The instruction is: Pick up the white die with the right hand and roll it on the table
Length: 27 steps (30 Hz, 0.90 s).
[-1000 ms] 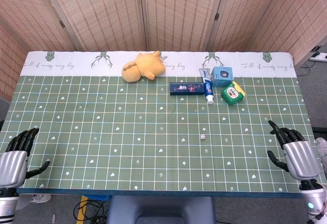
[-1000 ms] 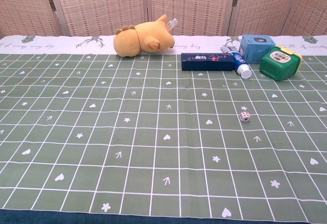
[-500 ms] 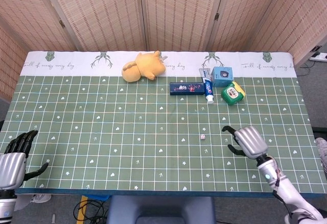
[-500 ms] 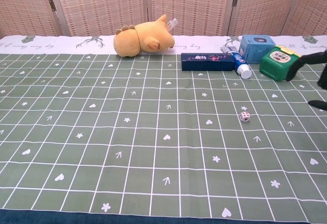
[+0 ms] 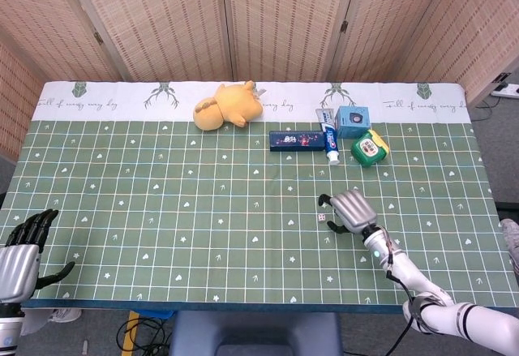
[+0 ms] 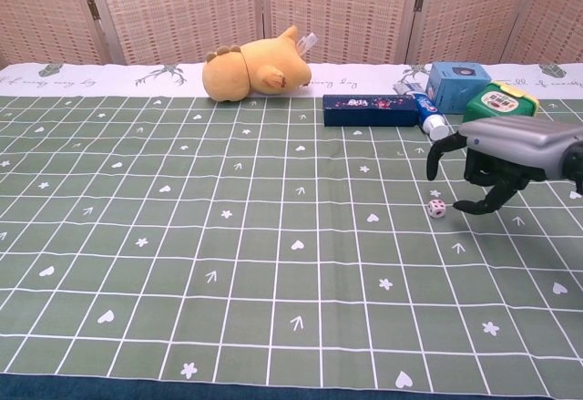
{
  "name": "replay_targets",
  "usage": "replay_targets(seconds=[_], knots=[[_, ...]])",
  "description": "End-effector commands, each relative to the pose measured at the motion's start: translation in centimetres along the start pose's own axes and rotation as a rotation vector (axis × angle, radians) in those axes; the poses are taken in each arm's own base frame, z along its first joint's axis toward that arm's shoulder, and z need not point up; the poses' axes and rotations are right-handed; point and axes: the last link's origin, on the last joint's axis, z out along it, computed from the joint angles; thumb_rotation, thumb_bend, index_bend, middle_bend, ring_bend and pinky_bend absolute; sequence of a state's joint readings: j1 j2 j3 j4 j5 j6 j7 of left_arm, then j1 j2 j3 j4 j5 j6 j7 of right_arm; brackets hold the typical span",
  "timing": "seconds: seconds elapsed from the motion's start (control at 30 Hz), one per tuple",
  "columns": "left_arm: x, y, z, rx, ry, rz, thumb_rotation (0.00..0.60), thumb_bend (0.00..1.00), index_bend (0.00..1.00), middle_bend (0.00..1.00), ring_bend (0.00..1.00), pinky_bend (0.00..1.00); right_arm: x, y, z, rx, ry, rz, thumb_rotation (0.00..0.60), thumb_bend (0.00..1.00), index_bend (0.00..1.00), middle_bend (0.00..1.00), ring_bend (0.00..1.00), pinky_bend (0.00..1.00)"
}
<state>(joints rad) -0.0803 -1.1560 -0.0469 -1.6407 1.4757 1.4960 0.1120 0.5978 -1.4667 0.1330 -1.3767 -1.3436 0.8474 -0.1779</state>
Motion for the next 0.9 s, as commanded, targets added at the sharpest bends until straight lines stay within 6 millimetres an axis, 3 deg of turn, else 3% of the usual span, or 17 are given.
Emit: replay_targets(seconds=[0.03, 0.4, 0.9], knots=[[-0.1, 0.0, 0.0, 0.001, -0.001, -0.003, 0.600, 0.20, 0.09, 0.11, 0.11, 0.18, -0.5, -0.1, 0.4, -0.001, -0.018, -0.007, 0.600, 0.25, 0.42, 0.98, 1.00, 1.00], [-0.1, -0.5, 0.1, 0.014, -0.001, -0.003, 0.600, 0.20, 0.09, 0.11, 0.11, 0.18, -1.5, -0.3, 1.4, -0.006, -0.037, -0.012, 0.600, 0.27, 0.46, 0.98, 1.00, 1.00], [-0.3, -0.8, 0.0, 0.022, -0.010, 0.000, 0.600, 0.20, 0.09, 0.11, 0.11, 0.18, -1.5, -0.4, 2.2, -0.001, -0.024, -0.002, 0.600, 0.34, 0.62, 0.98, 1.00, 1.00]])
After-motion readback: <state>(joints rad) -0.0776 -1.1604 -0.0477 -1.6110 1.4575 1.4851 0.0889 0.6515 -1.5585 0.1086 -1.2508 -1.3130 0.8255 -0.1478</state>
